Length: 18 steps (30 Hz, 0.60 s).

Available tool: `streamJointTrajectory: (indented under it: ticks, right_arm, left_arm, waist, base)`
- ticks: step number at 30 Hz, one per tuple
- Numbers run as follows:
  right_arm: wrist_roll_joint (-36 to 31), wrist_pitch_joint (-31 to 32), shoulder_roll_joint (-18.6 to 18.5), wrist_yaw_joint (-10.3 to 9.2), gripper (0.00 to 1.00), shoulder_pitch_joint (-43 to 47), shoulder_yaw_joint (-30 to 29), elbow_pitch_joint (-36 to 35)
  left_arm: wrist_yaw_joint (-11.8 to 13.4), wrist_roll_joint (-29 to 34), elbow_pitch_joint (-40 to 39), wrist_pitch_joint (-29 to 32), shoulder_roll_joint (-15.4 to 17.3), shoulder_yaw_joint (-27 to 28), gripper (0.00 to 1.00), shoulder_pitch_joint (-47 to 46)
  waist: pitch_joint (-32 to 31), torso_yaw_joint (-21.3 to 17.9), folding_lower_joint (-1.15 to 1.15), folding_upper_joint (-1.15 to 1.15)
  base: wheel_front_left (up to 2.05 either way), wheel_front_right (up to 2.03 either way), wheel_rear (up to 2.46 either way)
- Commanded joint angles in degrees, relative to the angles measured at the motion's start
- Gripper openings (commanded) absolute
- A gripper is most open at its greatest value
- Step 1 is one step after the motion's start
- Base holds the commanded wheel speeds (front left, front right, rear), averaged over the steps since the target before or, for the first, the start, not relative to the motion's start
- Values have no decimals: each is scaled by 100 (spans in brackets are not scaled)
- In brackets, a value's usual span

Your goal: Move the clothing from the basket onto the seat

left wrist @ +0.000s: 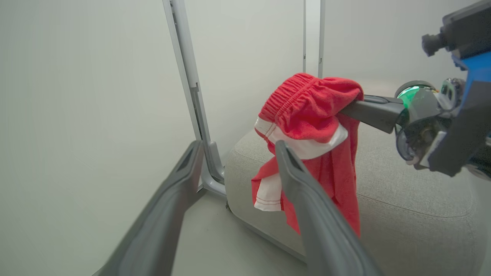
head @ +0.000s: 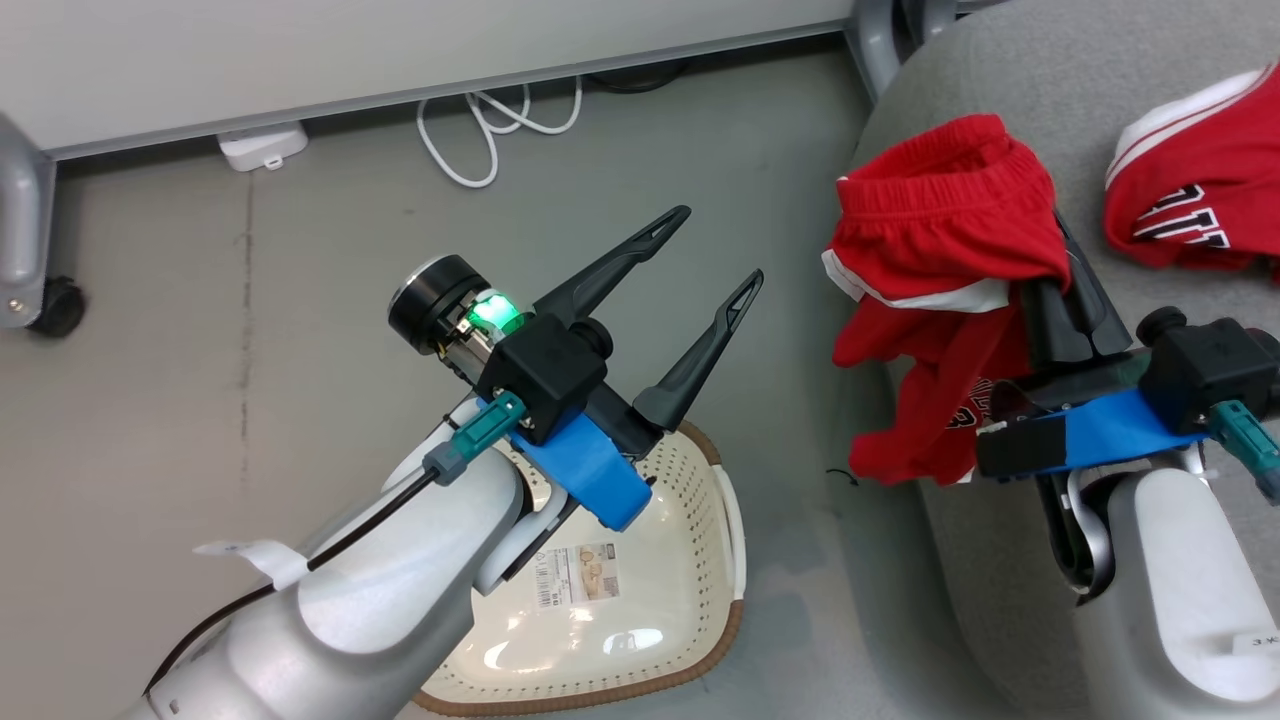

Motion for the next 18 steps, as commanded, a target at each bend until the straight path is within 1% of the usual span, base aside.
streamJointTrajectory:
  ticks: [1,5,11,18]
  right_arm:
    - [-13,-5,27,2,0,91,-74,-91]
    - [19,-5,82,2,0,214,-186,-234]
    - [47,-5,124,2,0,392,-318,-385]
    - [71,-5,148,2,0,688,-562,-566]
  left_arm:
    - [0,37,-34,-24,35,-1,100,48]
    - [-4,73,-61,-26,54,-20,100,67]
    - [-28,121,-68,-26,27,-75,100,47]
    - [-28,152,-34,-27,-33,-121,100,58]
  waist:
    - [85,-208,0,0]
    - [127,-457,0,0]
    - [160,-690,0,0]
    - [137,-827,0,0]
  base:
    - [0,0,0]
    - [0,0,0]
    - [0,0,0]
    - [0,0,0]
